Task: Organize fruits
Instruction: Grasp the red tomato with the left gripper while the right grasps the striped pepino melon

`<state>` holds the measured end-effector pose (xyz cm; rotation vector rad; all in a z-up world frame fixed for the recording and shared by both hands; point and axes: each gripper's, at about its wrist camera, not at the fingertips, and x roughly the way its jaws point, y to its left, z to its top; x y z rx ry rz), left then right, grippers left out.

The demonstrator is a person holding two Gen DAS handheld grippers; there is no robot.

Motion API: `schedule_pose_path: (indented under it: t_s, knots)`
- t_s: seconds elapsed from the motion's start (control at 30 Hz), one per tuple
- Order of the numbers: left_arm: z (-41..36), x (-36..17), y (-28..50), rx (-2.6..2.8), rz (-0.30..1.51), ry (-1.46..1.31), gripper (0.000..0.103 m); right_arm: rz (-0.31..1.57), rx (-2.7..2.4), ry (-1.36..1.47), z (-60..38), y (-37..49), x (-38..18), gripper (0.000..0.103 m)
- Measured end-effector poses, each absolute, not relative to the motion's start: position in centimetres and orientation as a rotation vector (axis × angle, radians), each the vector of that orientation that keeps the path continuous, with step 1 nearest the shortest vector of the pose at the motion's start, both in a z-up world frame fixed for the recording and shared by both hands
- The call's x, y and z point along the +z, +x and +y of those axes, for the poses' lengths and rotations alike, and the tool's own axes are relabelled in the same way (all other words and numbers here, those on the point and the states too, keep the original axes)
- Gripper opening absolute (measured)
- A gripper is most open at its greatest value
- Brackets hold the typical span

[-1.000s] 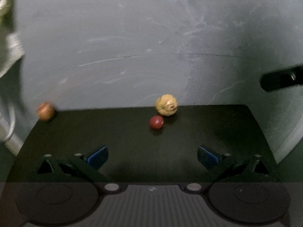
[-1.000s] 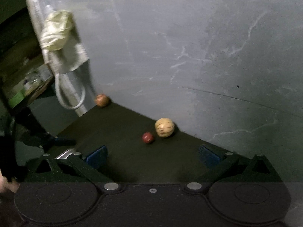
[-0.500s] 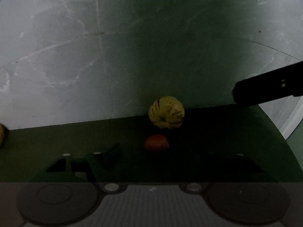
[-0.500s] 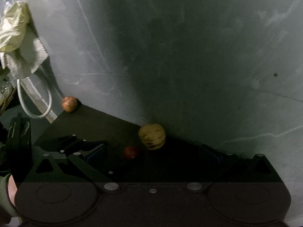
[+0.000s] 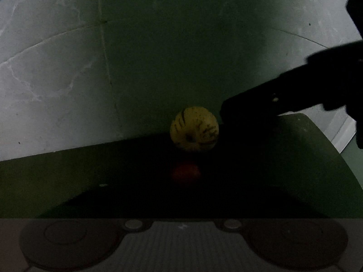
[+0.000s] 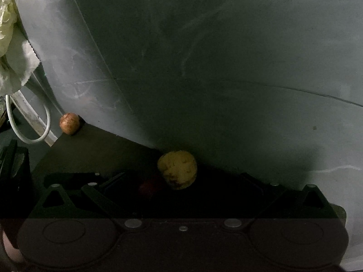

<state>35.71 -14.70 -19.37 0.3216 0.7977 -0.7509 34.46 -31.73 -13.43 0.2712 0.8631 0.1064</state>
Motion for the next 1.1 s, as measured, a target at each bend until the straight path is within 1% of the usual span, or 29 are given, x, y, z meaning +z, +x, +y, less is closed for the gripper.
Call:
schedule_pose_path:
  t_s: [0.03,0.3,0.5,0.6,0.67,0.7,0.73,0.77,0.8,0.97,1.1]
  knots:
    - [-14.6,-19.4,35.8,-0.755,0.798,0.317,0.034,0.867,0.109,0.270,-31.6,34.7,-13.5,0.102]
    - [-13.5,-19.4,36.5,-0.767,0.795,0.285,0.033,0.888,0.128,0.265,-30.9,36.3,-14.7,0.100]
    - [-10.7,-18.9,36.8,-0.726,0.795,0.262,0.033,0.888,0.114,0.272,-30.3,37.8,-16.3,0.092]
    - [-9.6,-18.8,37.0,-0.705,0.799,0.253,0.033,0.887,0.103,0.246,-29.7,38.4,-17.0,0.085]
    - [-8.9,-18.8,37.1,-0.693,0.804,0.249,0.033,0.887,0.099,0.222,-29.2,38.6,-17.4,0.077]
    - [-8.7,-18.8,37.1,-0.689,0.805,0.249,0.033,0.890,0.097,0.208,-29.0,38.7,-17.6,0.075]
    - [-8.6,-18.8,37.0,-0.684,0.806,0.249,0.033,0.894,0.099,0.197,-28.7,38.8,-17.8,0.069]
    - [-8.5,-18.5,36.6,-0.679,0.808,0.246,0.033,0.897,0.102,0.188,-28.6,38.9,-18.0,0.059]
    - [-8.3,-18.5,36.6,-0.675,0.810,0.242,0.033,0.898,0.096,0.172,-28.4,38.9,-18.1,0.055]
    - [-8.0,-18.3,36.2,-0.655,0.819,0.216,0.033,0.878,0.117,0.137,-28.2,38.5,-18.1,0.053]
    - [-7.9,-18.1,36.9,-0.643,0.820,0.193,0.033,0.859,0.135,0.120,-27.9,37.7,-17.4,0.052]
